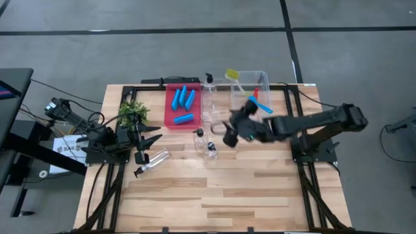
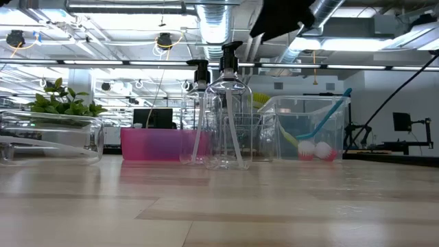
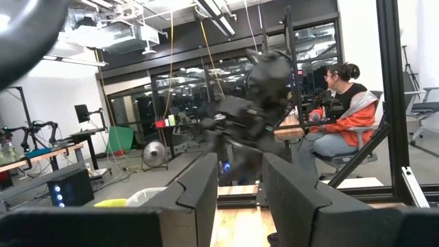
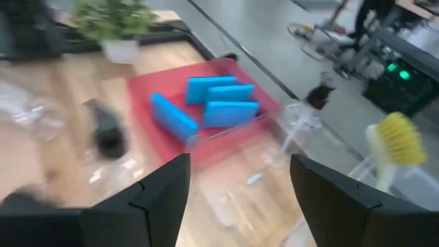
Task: Pick & Place Kitchen Sink Supplies
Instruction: Put the spray bottle into the transparent bin
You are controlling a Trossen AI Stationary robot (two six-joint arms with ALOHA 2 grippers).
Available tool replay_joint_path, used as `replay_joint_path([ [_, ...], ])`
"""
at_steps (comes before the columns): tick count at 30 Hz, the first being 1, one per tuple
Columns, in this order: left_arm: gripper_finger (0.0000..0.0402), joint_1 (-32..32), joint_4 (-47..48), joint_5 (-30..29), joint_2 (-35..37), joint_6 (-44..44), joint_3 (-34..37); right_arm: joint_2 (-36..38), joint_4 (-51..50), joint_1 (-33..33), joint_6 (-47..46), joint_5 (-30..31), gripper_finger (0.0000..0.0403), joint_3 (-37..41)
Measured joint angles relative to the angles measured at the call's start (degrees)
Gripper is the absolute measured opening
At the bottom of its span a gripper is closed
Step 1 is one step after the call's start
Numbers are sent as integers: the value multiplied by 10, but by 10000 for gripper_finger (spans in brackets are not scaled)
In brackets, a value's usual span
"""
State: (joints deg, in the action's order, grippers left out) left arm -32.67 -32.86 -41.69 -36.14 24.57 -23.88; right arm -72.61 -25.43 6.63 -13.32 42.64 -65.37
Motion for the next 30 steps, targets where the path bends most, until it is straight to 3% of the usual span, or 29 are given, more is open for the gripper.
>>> replay_joint_path([
  [6,118,0,0,0,0,0,0,26,189,121,-13,40,244,149],
  [10,118,0,-1,0,0,0,0,-9,355,173,11,42,244,210],
  [13,118,0,-2,0,0,0,0,-52,422,200,44,51,244,219],
  [20,118,0,-6,0,0,0,0,-127,448,218,45,101,244,199],
  [25,118,0,-6,0,0,0,0,-140,451,213,27,143,244,191],
  [30,118,0,-6,0,0,0,0,-139,458,198,-8,139,245,190],
])
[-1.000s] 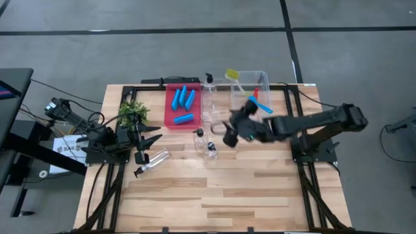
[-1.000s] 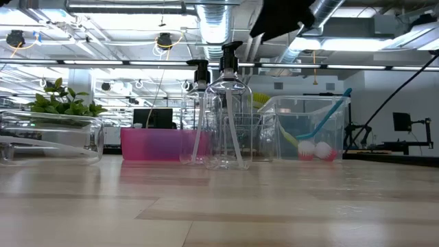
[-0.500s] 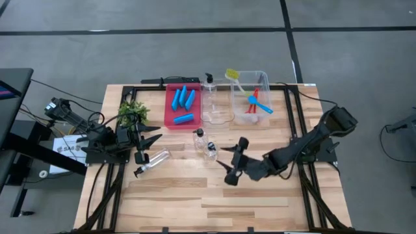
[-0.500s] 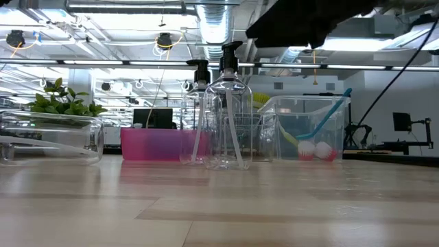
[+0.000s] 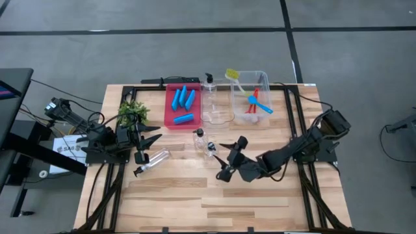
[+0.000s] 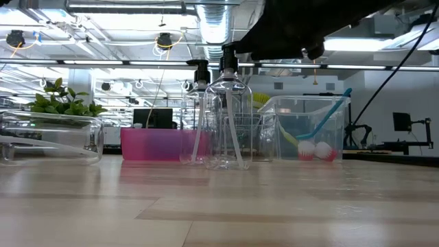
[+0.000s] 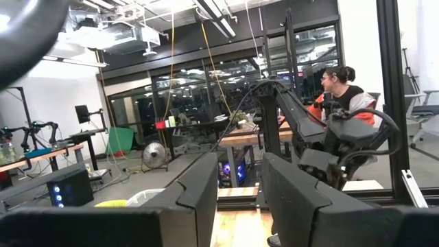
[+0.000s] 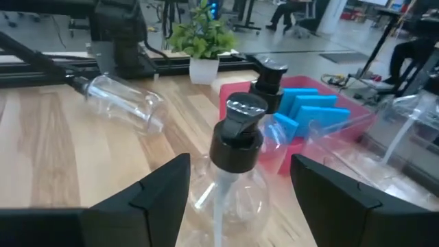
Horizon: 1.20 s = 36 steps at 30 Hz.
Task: Pick & Place Kitchen Sink Supplies
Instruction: Put the spray bottle into the transparent bin
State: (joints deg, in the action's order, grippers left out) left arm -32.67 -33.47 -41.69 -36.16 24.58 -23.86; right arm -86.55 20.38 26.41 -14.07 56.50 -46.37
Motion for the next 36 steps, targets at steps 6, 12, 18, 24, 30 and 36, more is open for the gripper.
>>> replay_joint_path([
  [6,118,0,0,0,0,0,0,0,0,-20,-15,-40,259,0],
  [12,118,0,0,0,0,0,0,0,1,-32,-16,-56,293,0],
  [18,118,0,0,0,0,0,0,0,11,-41,-14,-57,321,0],
  [24,118,0,0,0,0,0,0,0,17,-60,-8,-93,326,0],
  [30,118,0,0,0,0,0,0,0,16,-79,-6,-120,326,0],
  [36,118,0,0,0,0,0,0,0,18,-92,-4,-132,326,0],
])
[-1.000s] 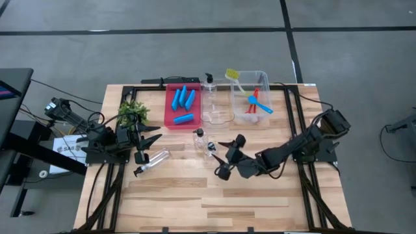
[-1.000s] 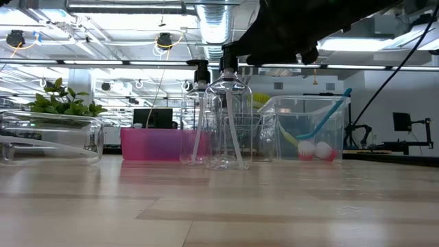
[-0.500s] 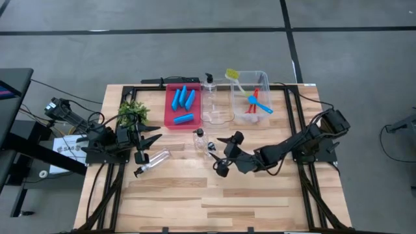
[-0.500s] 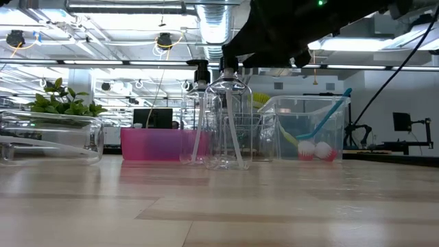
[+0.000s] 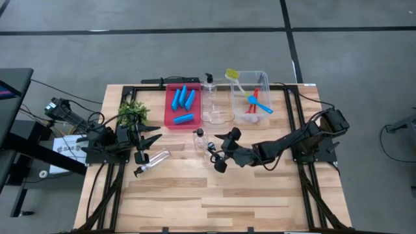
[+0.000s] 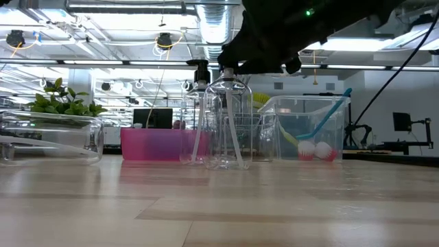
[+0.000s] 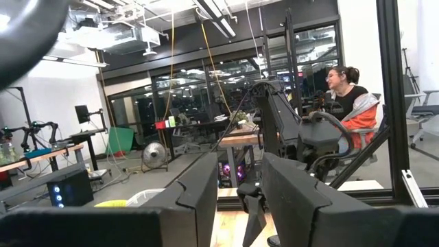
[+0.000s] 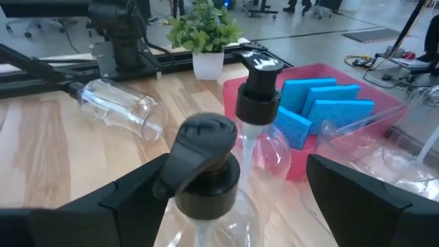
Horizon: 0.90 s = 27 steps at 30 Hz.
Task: Pick & Place Kitchen Sink Supplies
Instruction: Put the spray bottle into the transparent bin
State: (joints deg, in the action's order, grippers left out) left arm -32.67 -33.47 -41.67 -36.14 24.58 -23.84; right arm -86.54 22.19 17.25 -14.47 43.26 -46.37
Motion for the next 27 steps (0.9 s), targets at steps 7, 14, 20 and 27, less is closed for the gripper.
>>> replay_joint_path([
  [7,118,0,0,0,0,0,0,0,26,-2,24,-12,325,0],
  [14,118,0,0,0,0,0,0,0,33,-7,29,-13,308,0],
  [20,118,0,0,0,0,0,0,0,33,-13,29,-13,276,0],
  [27,118,0,0,0,0,0,0,0,32,-13,29,-13,229,0],
])
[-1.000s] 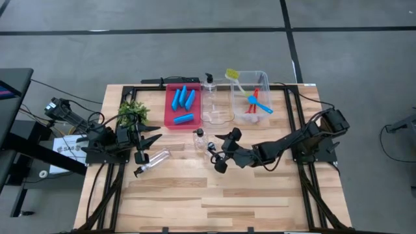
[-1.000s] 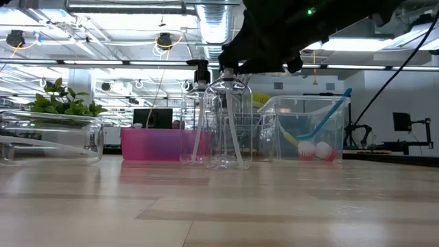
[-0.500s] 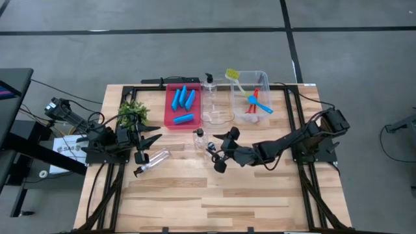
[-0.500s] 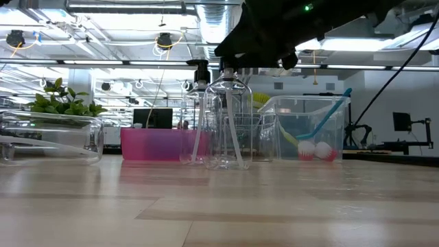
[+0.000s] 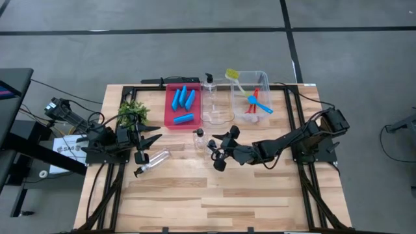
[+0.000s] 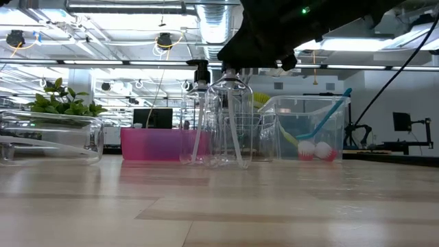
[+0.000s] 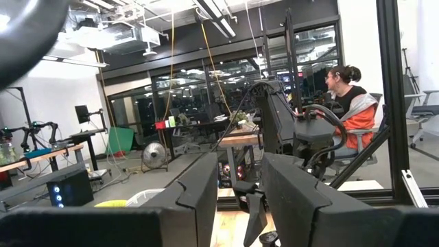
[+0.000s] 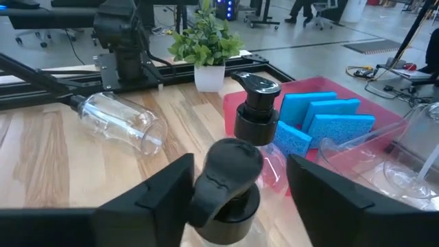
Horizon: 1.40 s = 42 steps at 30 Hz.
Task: Pick & Place Kitchen Sink Supplies
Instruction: Put the spray bottle into the transparent bin
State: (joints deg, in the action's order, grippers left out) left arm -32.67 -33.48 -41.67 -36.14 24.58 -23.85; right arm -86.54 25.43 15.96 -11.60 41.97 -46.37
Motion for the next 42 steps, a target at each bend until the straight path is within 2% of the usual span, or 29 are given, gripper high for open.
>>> replay_joint_path([
  [10,118,0,0,0,0,0,0,0,1,0,1,-16,115,0],
  [13,118,0,0,0,0,0,0,0,1,2,2,-17,92,-1],
  [30,118,0,0,0,0,0,0,0,1,14,3,-17,89,-4],
  [42,118,0,0,0,0,0,0,0,-51,49,47,-17,89,-74],
])
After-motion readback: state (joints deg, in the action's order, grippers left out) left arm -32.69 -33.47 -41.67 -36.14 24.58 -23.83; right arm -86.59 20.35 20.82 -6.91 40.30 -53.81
